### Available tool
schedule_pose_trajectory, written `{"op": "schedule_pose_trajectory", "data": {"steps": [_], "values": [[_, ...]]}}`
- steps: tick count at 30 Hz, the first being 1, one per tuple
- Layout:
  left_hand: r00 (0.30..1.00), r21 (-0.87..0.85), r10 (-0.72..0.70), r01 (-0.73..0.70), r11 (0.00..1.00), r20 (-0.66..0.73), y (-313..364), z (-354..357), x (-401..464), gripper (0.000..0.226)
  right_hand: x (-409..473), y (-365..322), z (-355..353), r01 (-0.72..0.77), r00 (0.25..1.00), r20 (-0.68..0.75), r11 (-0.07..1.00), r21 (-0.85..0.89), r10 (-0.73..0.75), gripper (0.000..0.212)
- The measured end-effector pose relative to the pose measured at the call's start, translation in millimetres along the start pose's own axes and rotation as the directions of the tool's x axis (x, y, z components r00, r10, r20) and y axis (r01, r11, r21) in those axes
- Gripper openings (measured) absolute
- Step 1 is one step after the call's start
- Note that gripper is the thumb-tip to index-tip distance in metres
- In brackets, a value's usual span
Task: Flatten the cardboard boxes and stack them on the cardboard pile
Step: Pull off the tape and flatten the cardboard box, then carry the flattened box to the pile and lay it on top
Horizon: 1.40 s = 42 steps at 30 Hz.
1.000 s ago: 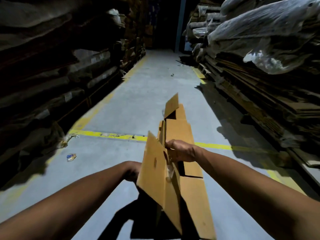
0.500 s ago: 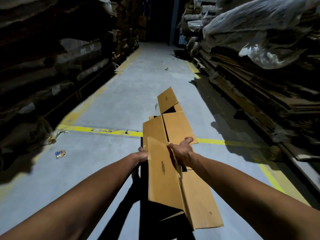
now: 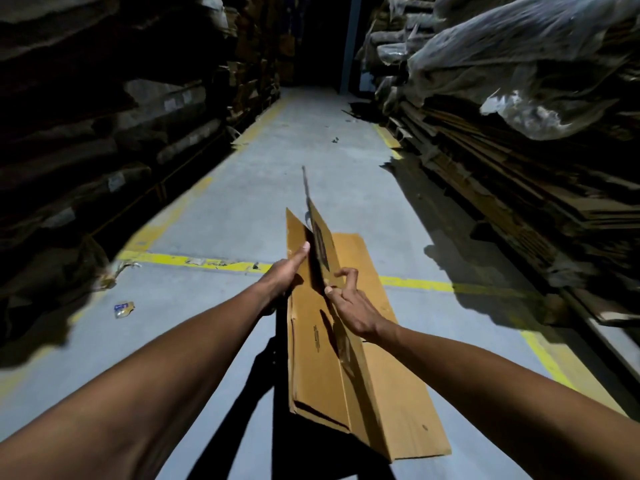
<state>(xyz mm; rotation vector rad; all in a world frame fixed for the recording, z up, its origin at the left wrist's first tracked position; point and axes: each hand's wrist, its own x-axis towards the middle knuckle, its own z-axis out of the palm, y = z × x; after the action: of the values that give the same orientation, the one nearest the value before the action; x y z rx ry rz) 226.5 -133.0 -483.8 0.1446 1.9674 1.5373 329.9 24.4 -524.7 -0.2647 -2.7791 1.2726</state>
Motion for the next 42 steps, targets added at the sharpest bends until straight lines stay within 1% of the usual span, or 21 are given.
{"op": "schedule_pose_trajectory", "data": {"steps": [2, 4, 5, 6, 7, 8, 11, 14, 17, 20, 23, 25, 27, 29, 30, 32, 34, 37, 39, 40, 42], "values": [[0.998, 0.068, 0.054, -0.051, 0.996, -0.041, -0.7, 1.2, 4.7, 0.074, 2.6, -5.8, -3.2, -0.072, 0.987, 0.146, 0.996, 0.053, 0.064, 0.038], [0.991, 0.207, 0.053, -0.026, 0.978, -0.125, -2.7, 3.5, 11.1, 0.081, 6.6, -10.6, -7.4, -0.161, 0.957, 0.261, 0.981, 0.109, 0.128, 0.043], [0.984, 0.276, 0.061, -0.013, 0.961, -0.166, -3.6, 4.2, 13.4, 0.073, 7.9, -12.9, -10.1, -0.203, 0.94, 0.302, 0.971, 0.124, 0.158, 0.043], [0.974, 0.34, 0.076, 0.0, 0.941, -0.212, -5.5, 4.0, 16.1, 0.058, 8.7, -15.4, -12.9, -0.24, 0.925, 0.329, 0.962, 0.129, 0.187, 0.042], [0.967, 0.374, 0.08, 0.018, 0.927, -0.244, -6.3, 4.2, 16.1, 0.042, 9.7, -17.2, -15.5, -0.274, 0.914, 0.343, 0.953, 0.129, 0.216, 0.041], [0.961, 0.388, 0.081, 0.029, 0.921, -0.264, -6.3, 4.8, 15.8, 0.032, 9.5, -19.5, -18.6, -0.302, 0.907, 0.344, 0.945, 0.125, 0.245, 0.04], [0.95, 0.389, 0.137, -0.017, 0.921, -0.282, 0.3, 8.2, 13.9, 0.028, 9.0, -23.2, -27.6, -0.338, 0.913, 0.277, 0.935, 0.109, 0.298, 0.034], [0.936, 0.321, 0.194, -0.095, 0.942, -0.294, 12.5, 9.5, 17.5, 0.023, 7.6, -20.9, -37.4, -0.385, 0.914, 0.168, 0.92, 0.07, 0.37, 0.037], [0.928, 0.23, 0.251, -0.189, 0.955, -0.276, 30.9, 5.2, 19.2, 0.02, 5.3, -13.5, -45.3, -0.485, 0.871, 0.117, 0.872, 0.059, 0.477, 0.06], [0.921, 0.154, 0.305, -0.274, 0.949, -0.242, 54.8, 1.4, 17.2, 0.012, -2.1, -2.0, -53.3, -0.62, 0.784, 0.115, 0.777, 0.106, 0.61, 0.08], [0.896, 0.077, 0.369, -0.362, 0.929, -0.245, 82.3, -6.7, 10.7, 0.015, -14.7, -0.1, -64.0, -0.698, 0.716, 0.164, 0.698, 0.157, 0.679, 0.089], [0.888, -0.047, 0.401, -0.421, 0.906, -0.223, 99.2, -14.9, 8.5, 0.022, -20.5, 0.1, -73.5, -0.746, 0.665, 0.174, 0.634, 0.206, 0.726, 0.098], [0.875, -0.182, 0.437, -0.473, 0.862, -0.206, 113.3, -24.9, 6.5, 0.024, -26.3, -0.8, -80.1, -0.798, 0.596, 0.179, 0.551, 0.245, 0.783, 0.109], [0.846, -0.268, 0.488, -0.531, 0.804, -0.214, 125.3, -39.3, 7.4, 0.026, -29.5, -6.1, -86.4, -0.82, 0.56, 0.163, 0.515, 0.25, 0.812, 0.113], [0.837, -0.3, 0.503, -0.547, 0.781, -0.216, 129.9, -47.4, 9.6, 0.028, -30.8, -9.0, -91.3, -0.82, 0.555, 0.145, 0.511, 0.256, 0.819, 0.112], [0.831, -0.348, 0.515, -0.557, 0.755, -0.212, 132.6, -61.3, 11.5, 0.033, -36.5, -14.8, -102.7, -0.784, 0.583, 0.081, 0.533, 0.317, 0.809, 0.103], [0.826, -0.369, 0.519, -0.563, 0.74, -0.219, 131.2, -70.8, 13.6, 0.032, -51.1, -39.3, -116.7, -0.719, 0.637, 0.054, 0.568, 0.4, 0.769, 0.094], [0.834, -0.39, 0.504, -0.551, 0.738, -0.225, 124.9, -82.1, 14.0, 0.031, -33.0, -6.0, -133.4, -0.605, 0.726, 0.019, 0.625, 0.493, 0.688, 0.087], [0.841, -0.382, 0.488, -0.541, 0.749, -0.233, 120.4, -89.5, 16.6, 0.032, -29.6, 9.1, -135.9, -0.575, 0.72, -0.002, 0.598, 0.558, 0.694, 0.082], [0.847, -0.385, 0.476, -0.532, 0.755, -0.236, 117.9, -92.4, 17.2, 0.031, -29.8, 13.2, -135.3, -0.593, 0.706, 0.009, 0.585, 0.553, 0.708, 0.083], [0.849, -0.389, 0.473, -0.529, 0.755, -0.236, 117.4, -92.5, 14.7, 0.024, -34.4, 18.8, -132.3, -0.665, 0.677, 0.06, 0.576, 0.475, 0.733, 0.088]]}}
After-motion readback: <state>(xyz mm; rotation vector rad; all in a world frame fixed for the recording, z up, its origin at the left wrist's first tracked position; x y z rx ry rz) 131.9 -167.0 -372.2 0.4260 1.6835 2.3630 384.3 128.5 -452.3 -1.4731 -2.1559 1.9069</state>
